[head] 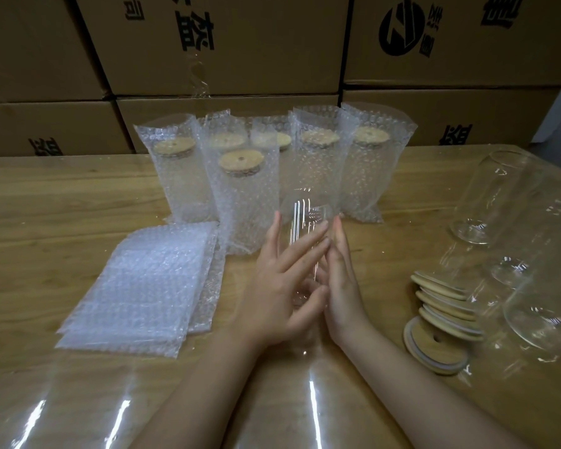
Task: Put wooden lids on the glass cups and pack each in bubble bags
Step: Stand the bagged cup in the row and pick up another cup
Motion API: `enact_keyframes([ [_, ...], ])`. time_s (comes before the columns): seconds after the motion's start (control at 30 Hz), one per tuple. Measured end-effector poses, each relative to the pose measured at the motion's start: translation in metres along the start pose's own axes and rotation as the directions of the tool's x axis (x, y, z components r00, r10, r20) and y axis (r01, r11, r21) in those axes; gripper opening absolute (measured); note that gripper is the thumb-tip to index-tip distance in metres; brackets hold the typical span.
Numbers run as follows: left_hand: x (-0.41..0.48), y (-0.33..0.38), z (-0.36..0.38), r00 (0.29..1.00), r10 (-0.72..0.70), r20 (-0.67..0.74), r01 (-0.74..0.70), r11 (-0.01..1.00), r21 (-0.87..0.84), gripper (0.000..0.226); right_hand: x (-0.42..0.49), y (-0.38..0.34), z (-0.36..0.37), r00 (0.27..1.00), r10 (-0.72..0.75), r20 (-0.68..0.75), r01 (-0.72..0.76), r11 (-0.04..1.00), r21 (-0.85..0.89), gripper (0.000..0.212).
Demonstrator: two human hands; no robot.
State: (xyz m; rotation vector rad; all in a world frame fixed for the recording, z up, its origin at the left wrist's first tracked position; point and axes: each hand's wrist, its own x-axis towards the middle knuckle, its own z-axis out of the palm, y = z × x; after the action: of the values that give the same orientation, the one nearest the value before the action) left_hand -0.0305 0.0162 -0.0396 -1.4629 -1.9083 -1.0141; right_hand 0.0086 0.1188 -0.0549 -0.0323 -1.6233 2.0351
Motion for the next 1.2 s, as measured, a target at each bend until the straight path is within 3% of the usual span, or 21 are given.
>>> enact_keyframes([
  [0.1,0.001,0.003,0.001,0.999,-0.027,-0.023,0.027,0.999,0.016,0.045,-0.004,0.001,-0.002,0.992,-0.116,0.048,0.124,0.963,-0.238,0.041],
  [0.23,0.003,0.013,0.007,0.939,-0.329,-0.1,0.313,0.938,-0.147,0.044,-0.008,0.004,-0.005,0.983,-0.154,0.104,0.175,0.956,-0.235,0.052],
  [0.33,0.008,0.014,0.005,0.786,-0.61,-0.1,0.506,0.727,-0.465,0.036,-0.01,0.002,-0.001,0.983,-0.15,0.106,0.173,0.95,-0.26,0.058],
  [0.47,0.007,0.004,0.002,0.637,-0.77,0.037,0.508,0.383,-0.771,0.041,-0.01,-0.001,0.001,0.918,-0.34,0.205,0.397,0.781,-0.482,0.058],
  [0.63,0.004,-0.013,0.005,0.511,-0.841,0.175,0.463,0.098,-0.881,0.05,-0.013,-0.006,0.004,0.818,-0.417,0.396,0.575,0.576,-0.581,0.047],
  [0.73,-0.004,-0.019,0.002,0.458,-0.852,0.255,0.482,-0.003,-0.876,0.05,-0.017,-0.005,0.007,0.724,-0.428,0.541,0.689,0.421,-0.589,0.037],
  [0.8,-0.007,-0.021,0.001,0.442,-0.837,0.323,0.507,-0.064,-0.86,0.055,-0.018,-0.005,0.009,0.689,-0.432,0.582,0.725,0.38,-0.575,0.034],
  [0.87,-0.007,-0.02,0.002,0.456,-0.826,0.33,0.524,-0.05,-0.851,0.057,-0.018,-0.005,0.009,0.714,-0.444,0.541,0.699,0.41,-0.586,0.033],
  [0.97,0.0,-0.014,0.005,0.465,-0.839,0.283,0.505,-0.011,-0.863,0.055,-0.016,-0.005,0.009,0.801,-0.448,0.397,0.596,0.545,-0.59,0.036],
  [1.07,0.001,-0.011,0.007,0.496,-0.821,0.283,0.559,0.053,-0.827,0.075,-0.013,-0.005,0.009,0.848,-0.443,0.29,0.527,0.649,-0.548,0.039],
  [1.13,0.0,-0.012,0.008,0.538,-0.8,0.267,0.56,0.103,-0.822,0.077,-0.011,-0.004,0.007,0.885,-0.398,0.242,0.466,0.757,-0.459,0.046],
  [1.2,0.001,-0.012,0.009,0.576,-0.79,0.209,0.55,0.186,-0.814,0.061,-0.009,-0.005,0.005,0.931,-0.303,0.204,0.355,0.884,-0.306,0.048],
])
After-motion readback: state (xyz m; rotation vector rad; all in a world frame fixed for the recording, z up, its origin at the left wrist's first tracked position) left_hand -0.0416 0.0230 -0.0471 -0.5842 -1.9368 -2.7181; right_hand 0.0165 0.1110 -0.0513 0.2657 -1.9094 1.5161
